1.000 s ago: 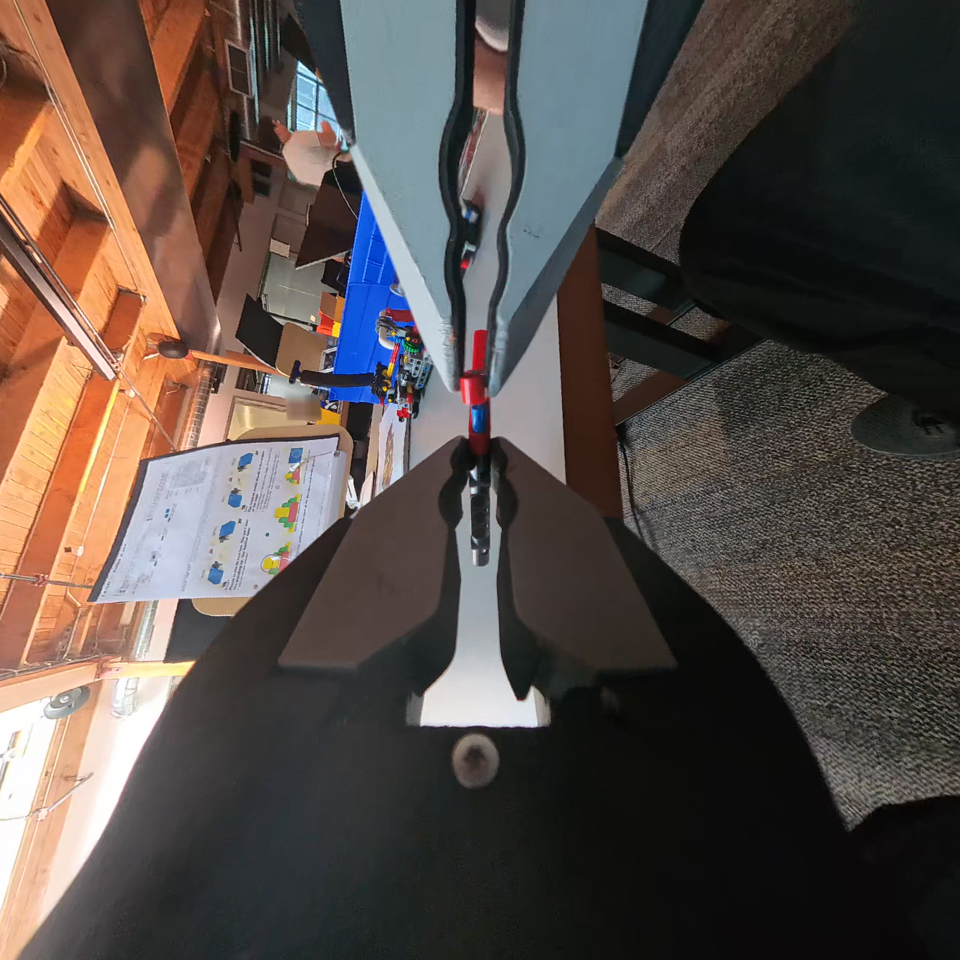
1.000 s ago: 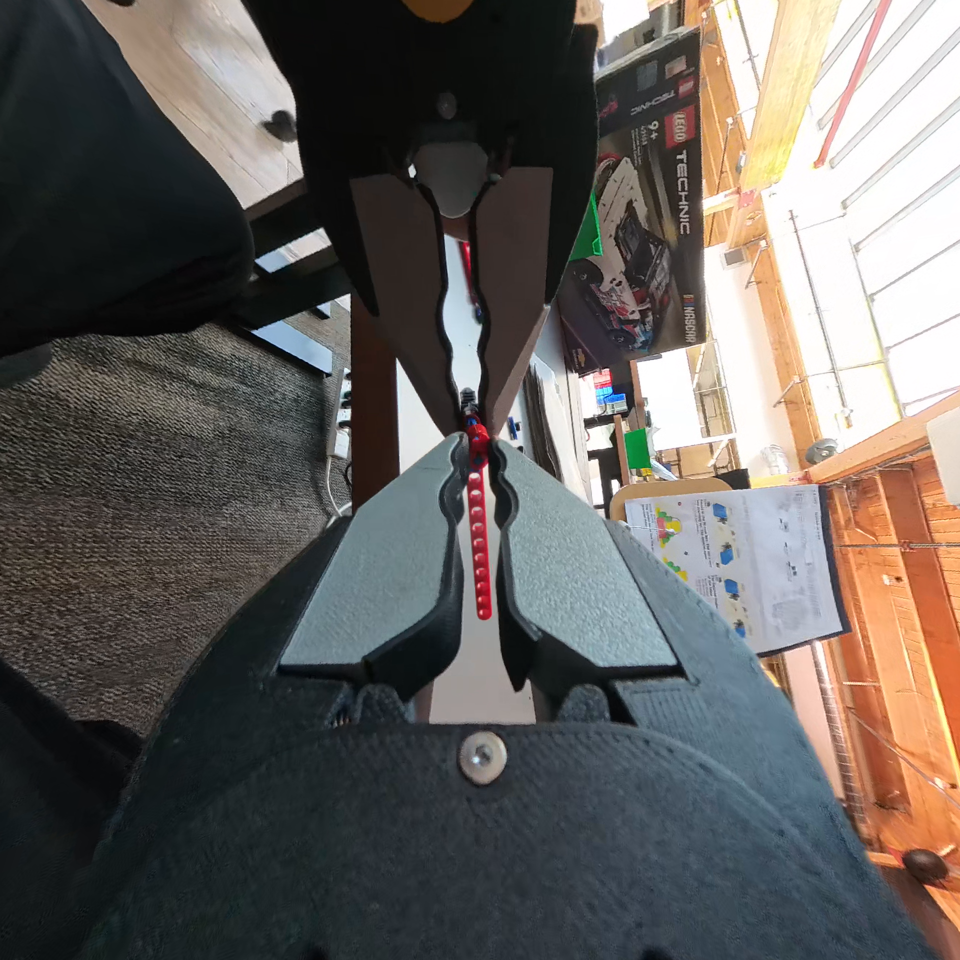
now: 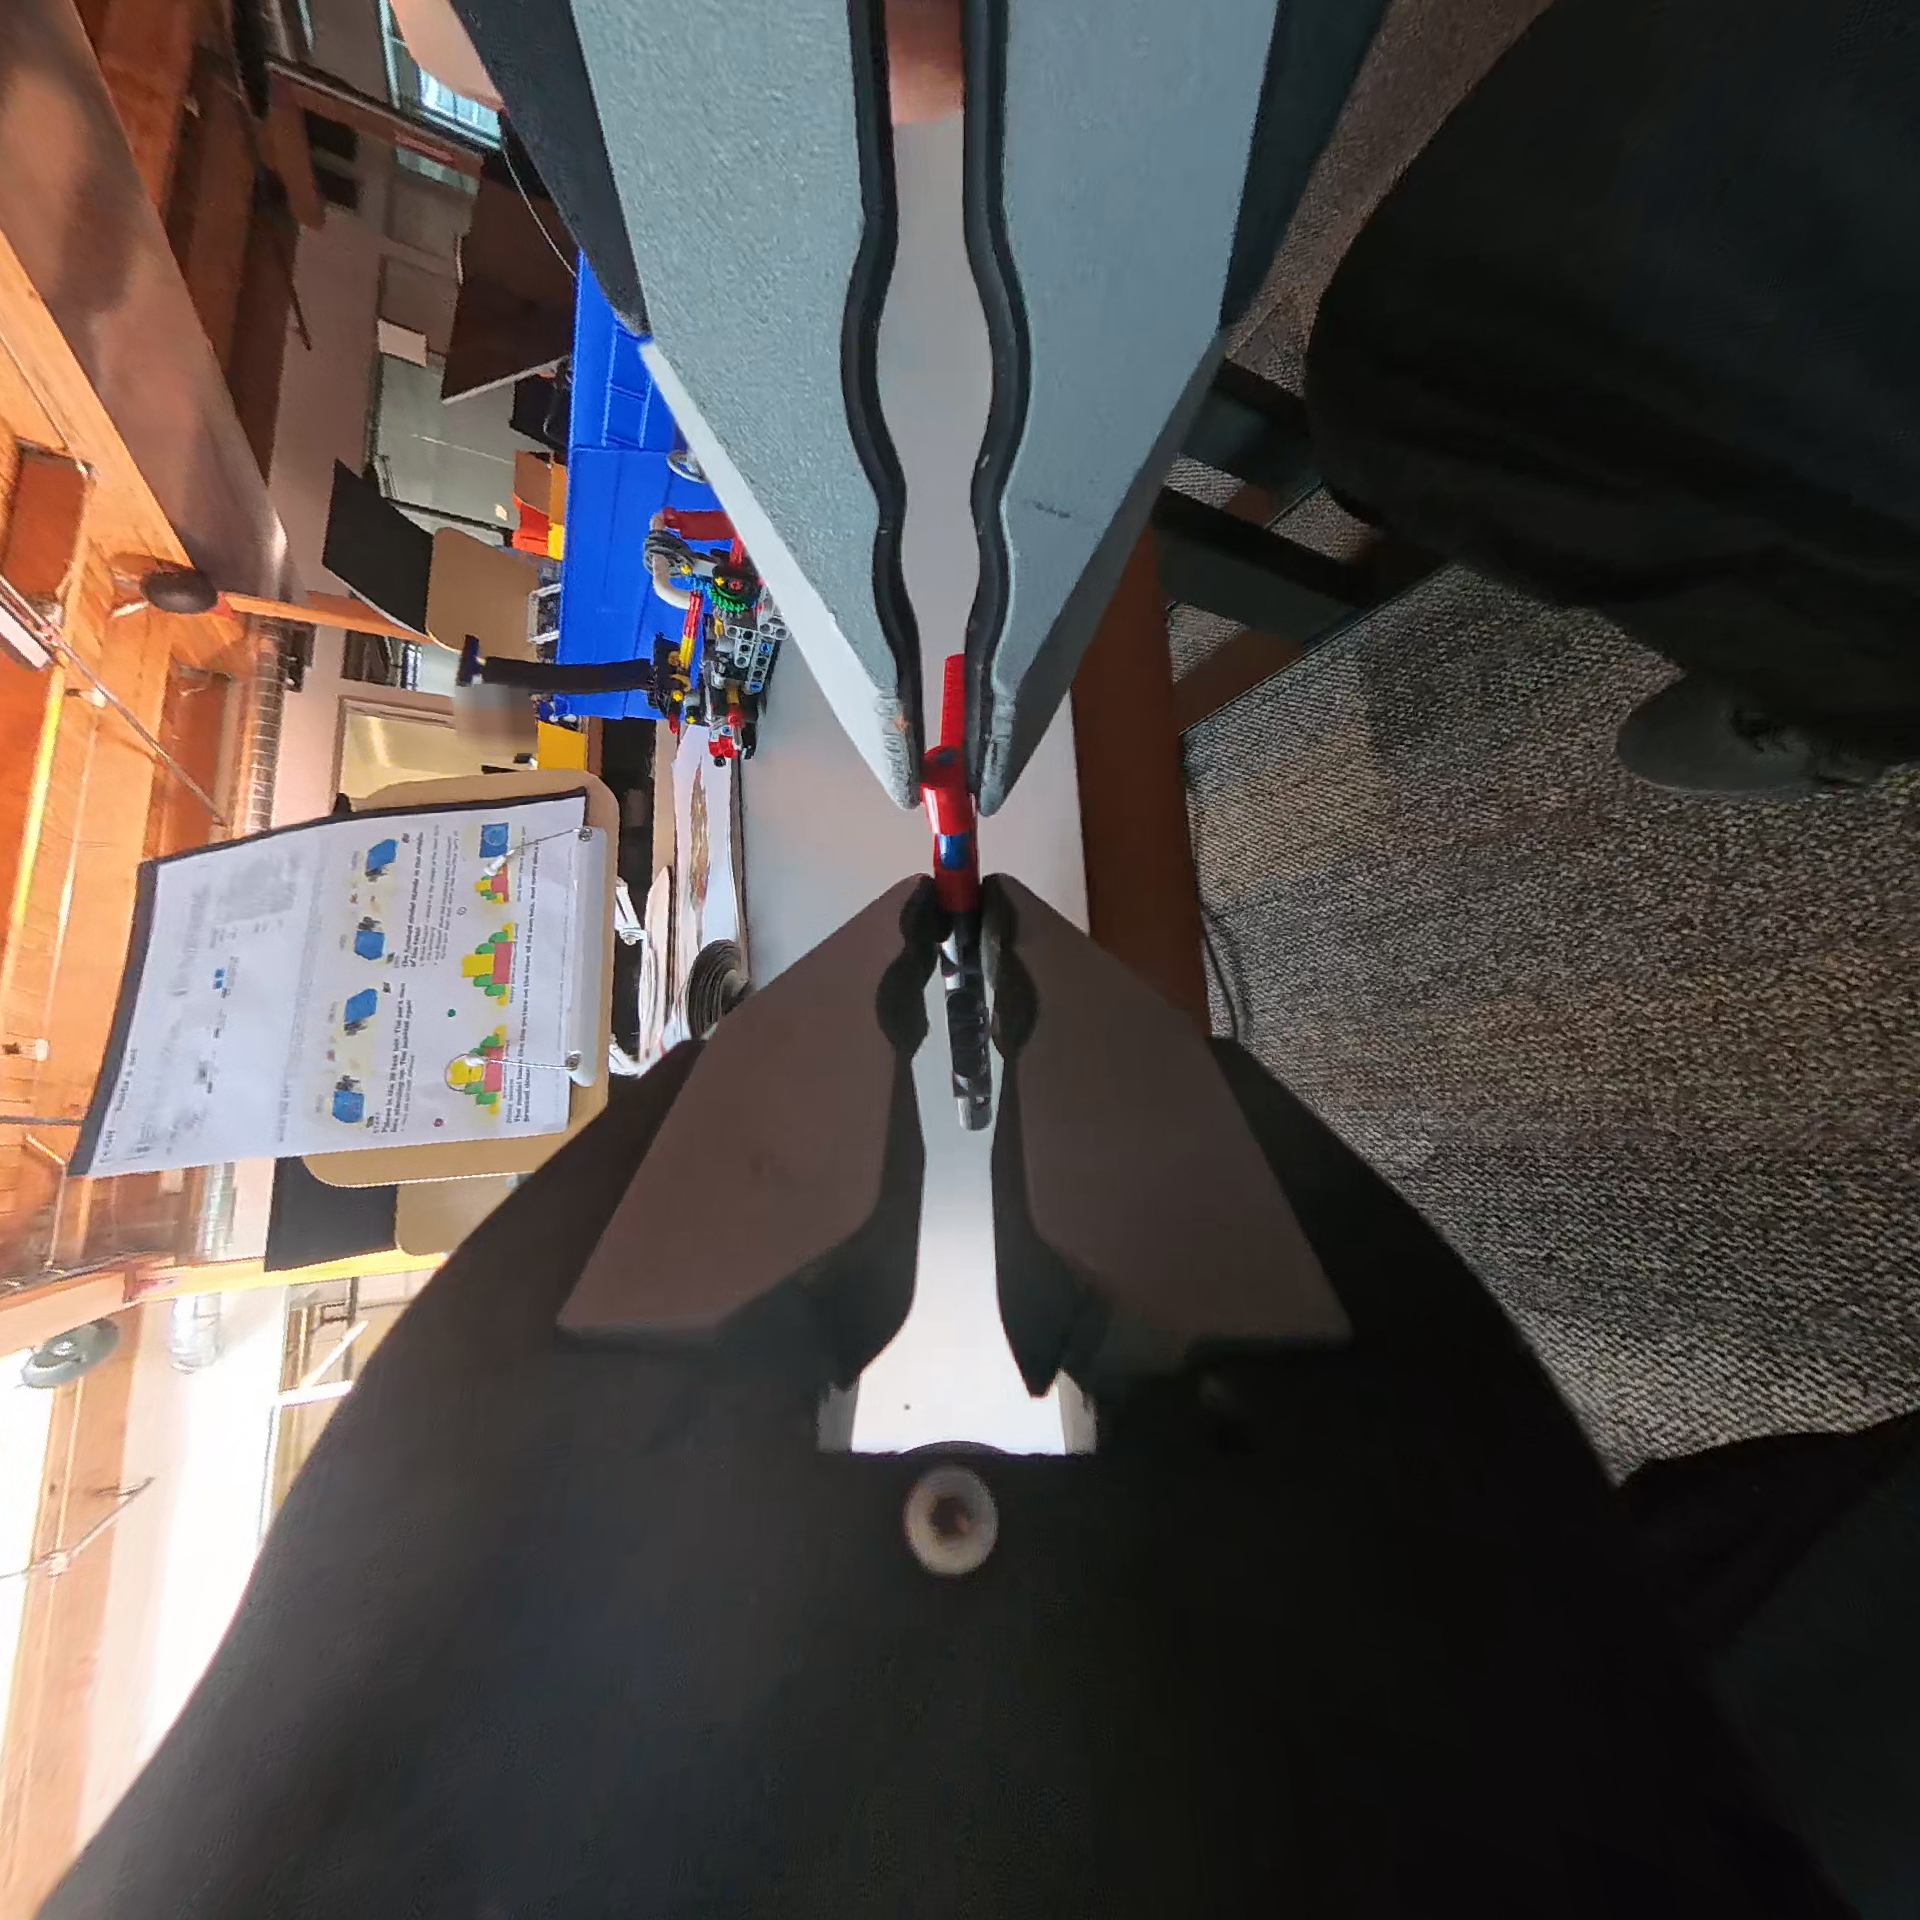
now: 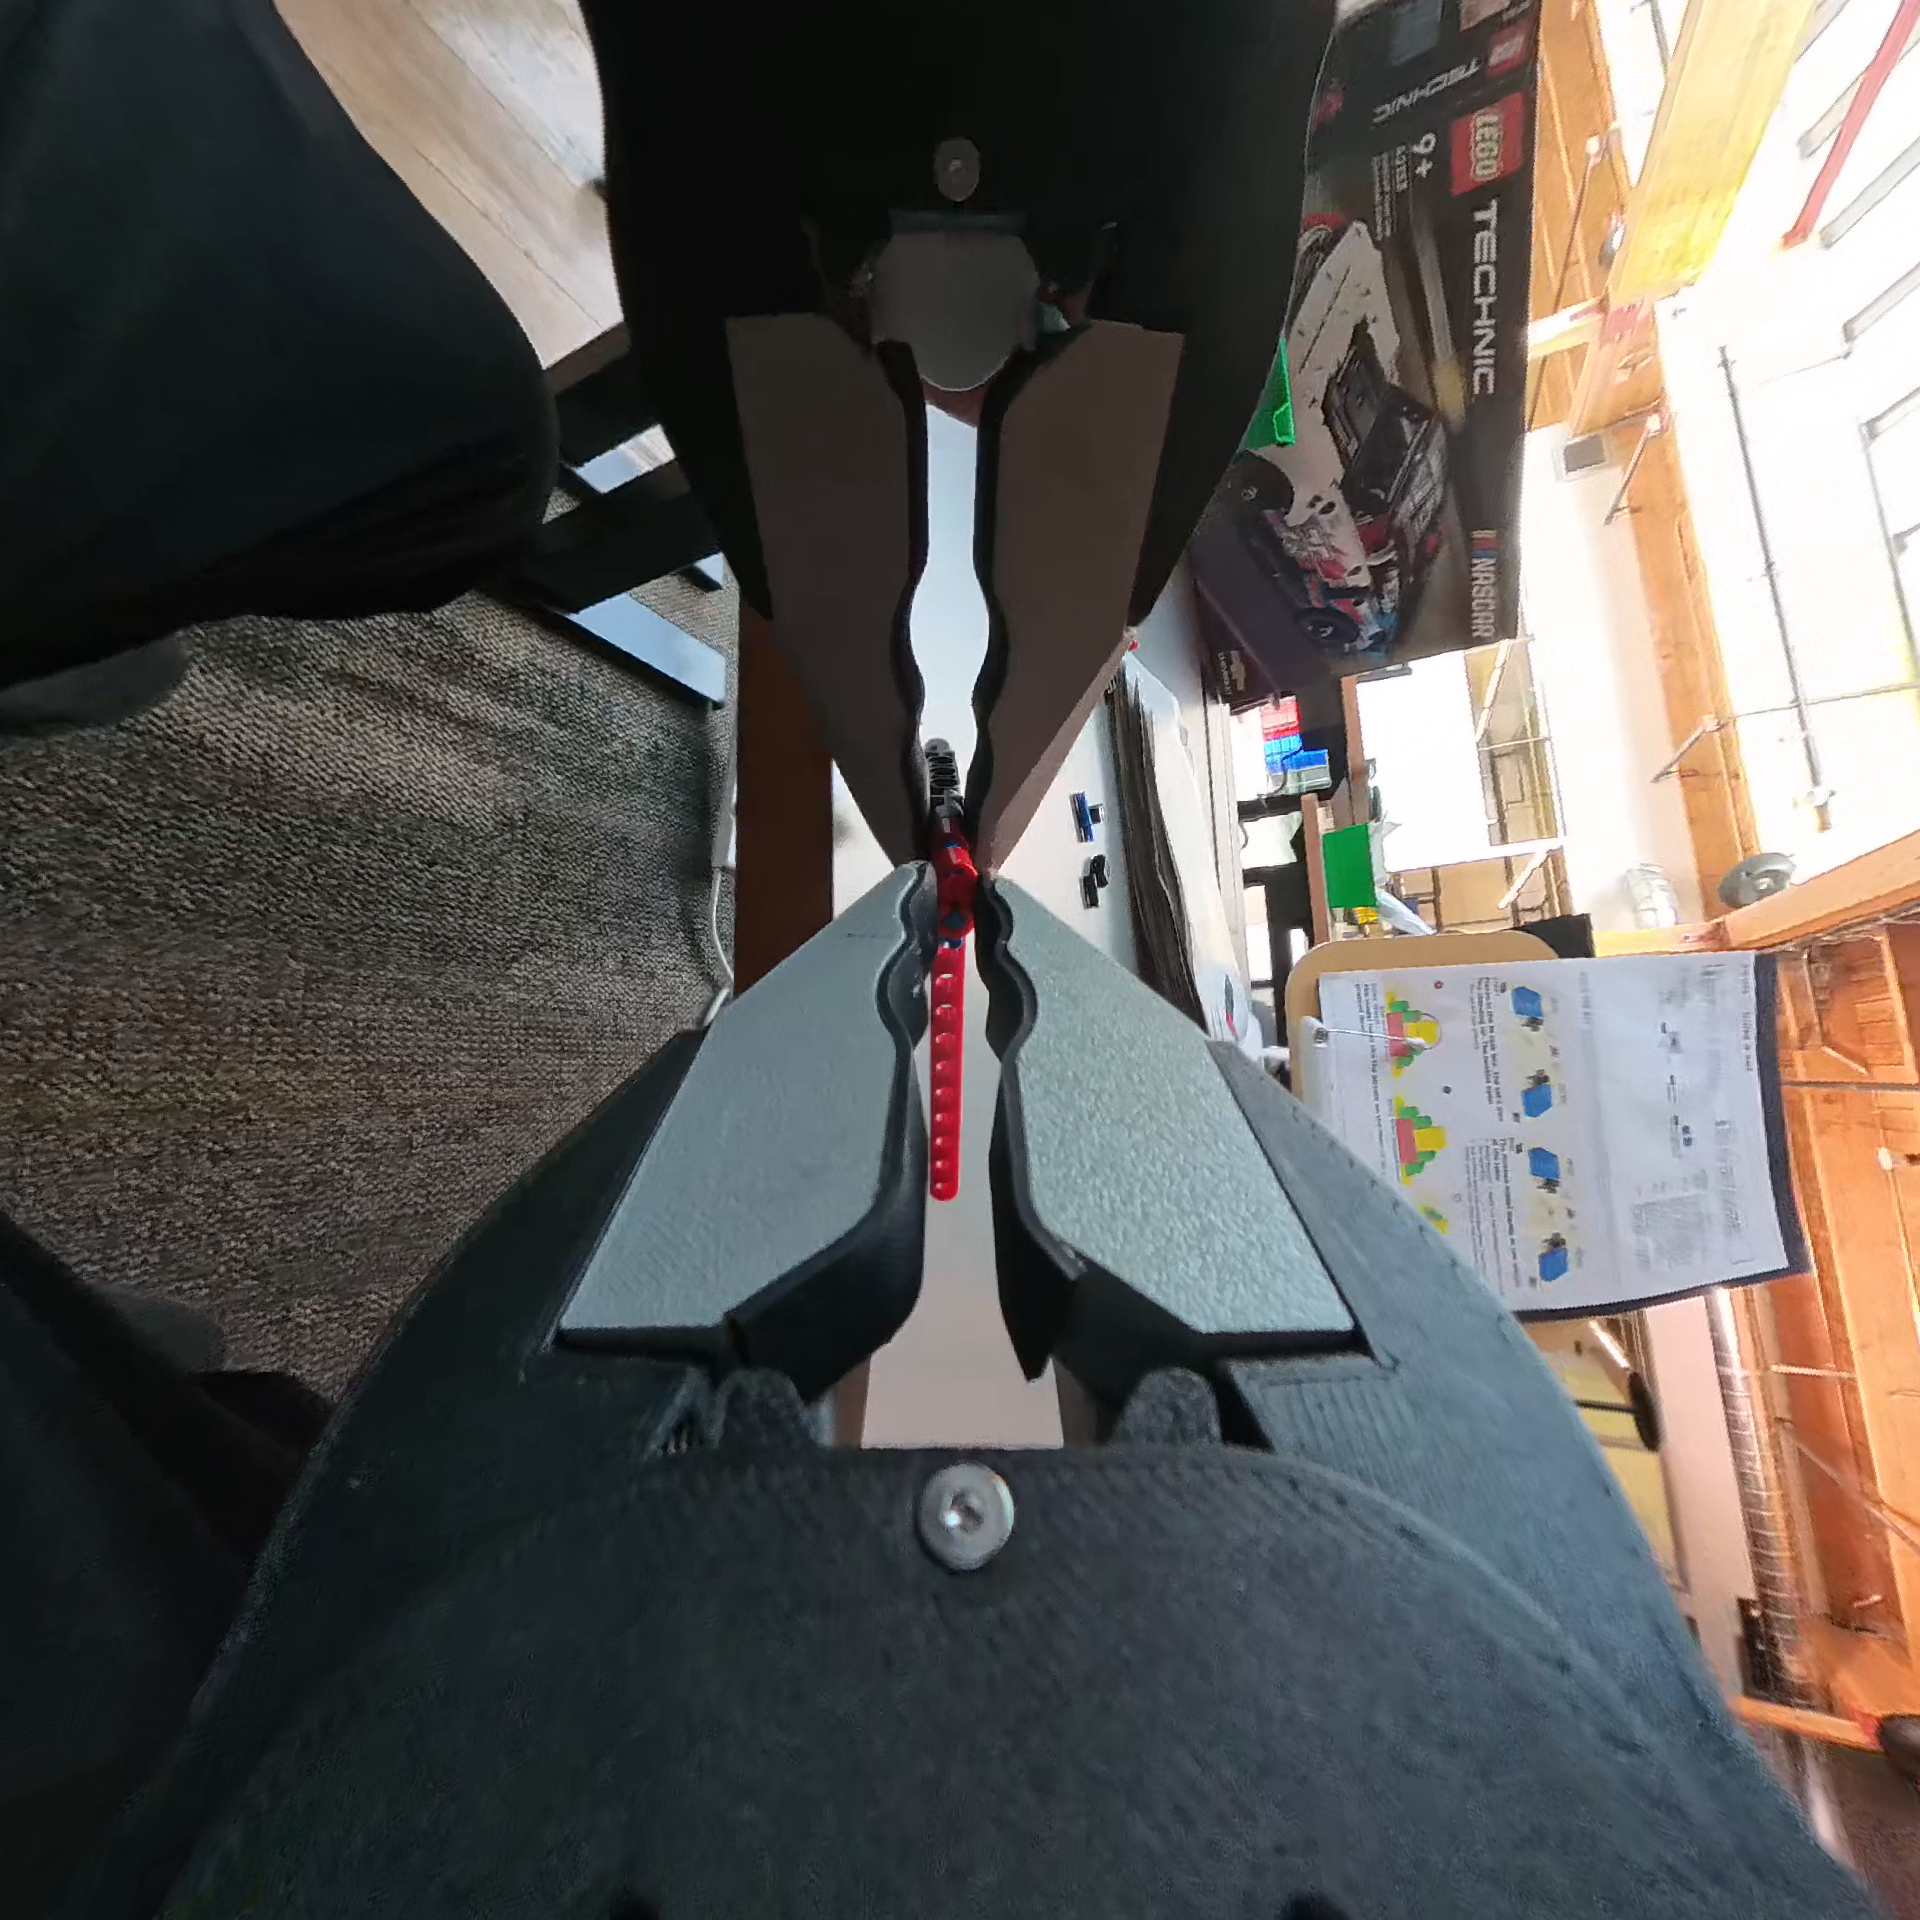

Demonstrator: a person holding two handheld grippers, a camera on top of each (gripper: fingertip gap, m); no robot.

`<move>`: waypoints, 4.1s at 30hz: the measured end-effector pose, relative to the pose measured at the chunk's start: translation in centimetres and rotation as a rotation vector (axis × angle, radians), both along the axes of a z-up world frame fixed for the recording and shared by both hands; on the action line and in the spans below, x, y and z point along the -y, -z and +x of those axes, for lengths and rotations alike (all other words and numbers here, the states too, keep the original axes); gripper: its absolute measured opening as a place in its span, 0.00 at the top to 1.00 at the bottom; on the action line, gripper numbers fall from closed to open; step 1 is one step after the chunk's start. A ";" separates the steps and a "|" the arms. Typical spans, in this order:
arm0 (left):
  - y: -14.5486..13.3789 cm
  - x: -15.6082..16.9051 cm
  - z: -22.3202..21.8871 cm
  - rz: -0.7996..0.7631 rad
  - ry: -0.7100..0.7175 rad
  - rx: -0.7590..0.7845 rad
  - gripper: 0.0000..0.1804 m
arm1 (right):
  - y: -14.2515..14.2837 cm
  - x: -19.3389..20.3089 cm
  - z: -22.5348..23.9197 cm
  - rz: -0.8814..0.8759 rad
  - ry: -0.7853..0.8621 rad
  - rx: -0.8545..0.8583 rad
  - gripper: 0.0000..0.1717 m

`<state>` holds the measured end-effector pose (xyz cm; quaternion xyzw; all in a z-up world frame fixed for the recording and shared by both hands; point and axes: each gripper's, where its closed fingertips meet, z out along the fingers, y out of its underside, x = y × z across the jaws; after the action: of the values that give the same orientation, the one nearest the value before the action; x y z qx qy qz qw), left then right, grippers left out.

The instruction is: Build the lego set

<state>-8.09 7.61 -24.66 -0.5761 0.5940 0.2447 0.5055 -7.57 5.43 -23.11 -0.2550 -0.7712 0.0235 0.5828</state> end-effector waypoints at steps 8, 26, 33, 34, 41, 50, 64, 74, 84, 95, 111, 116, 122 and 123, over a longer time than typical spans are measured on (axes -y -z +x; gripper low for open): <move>0.6 -0.3 0.1 -0.064 -0.014 0.028 0.99 | 0.4 -0.2 -0.1 0.074 -0.053 0.035 0.97; 1.2 -1.4 -0.3 0.043 -0.004 0.000 0.97 | 1.5 -1.2 -1.2 -0.676 -0.026 0.170 0.94; 0.9 -2.2 -1.1 -0.004 -0.045 0.062 0.97 | 0.8 -1.9 -1.8 -0.269 -0.013 0.054 0.96; 0.8 -2.4 -1.3 0.005 -0.048 0.055 0.97 | 0.6 -2.1 -1.9 -0.280 -0.009 0.043 0.96; -0.3 -4.9 -5.2 0.036 -0.147 0.051 0.97 | 0.2 -5.6 -2.0 -0.127 0.059 0.027 0.96; 1.1 -4.8 -5.1 -0.008 -0.171 0.049 0.97 | 4.2 -6.5 -0.9 -0.095 0.140 0.164 0.96; 1.0 -5.0 -5.6 -0.038 -0.221 0.109 0.97 | 3.5 -8.2 -0.2 -0.542 0.205 0.102 0.91; -1.1 -4.0 -4.1 0.051 -0.168 0.084 0.97 | 0.0 -7.5 -1.9 -0.360 0.147 0.063 0.82; -1.8 -2.3 -3.3 0.003 -0.113 0.242 0.92 | 0.1 -5.4 -3.5 -0.142 0.015 0.055 0.97; -1.7 -2.0 -2.2 -0.051 -0.029 0.278 0.97 | 0.1 -4.9 -3.1 -0.289 -0.022 0.045 0.96; 2.1 -0.9 -4.1 0.034 -0.071 -0.001 0.95 | 4.4 -8.2 -0.2 -0.833 0.284 0.170 0.83; 1.9 -0.3 -3.7 -0.075 -0.100 0.169 0.88 | 4.8 -8.6 -0.4 -0.879 0.314 0.185 0.95; 2.1 -0.3 -4.0 -0.187 -0.122 0.268 0.88 | 4.8 -8.6 -0.3 -0.847 0.315 0.165 0.95; 2.1 -0.3 -4.0 -0.201 -0.122 0.275 0.88 | 4.8 -8.7 -0.3 -0.844 0.316 0.163 0.95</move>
<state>-12.14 7.95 -26.74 -0.6868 0.5047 0.1333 0.5058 -7.83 14.09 -27.86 -0.5858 -0.6890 0.2262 0.3618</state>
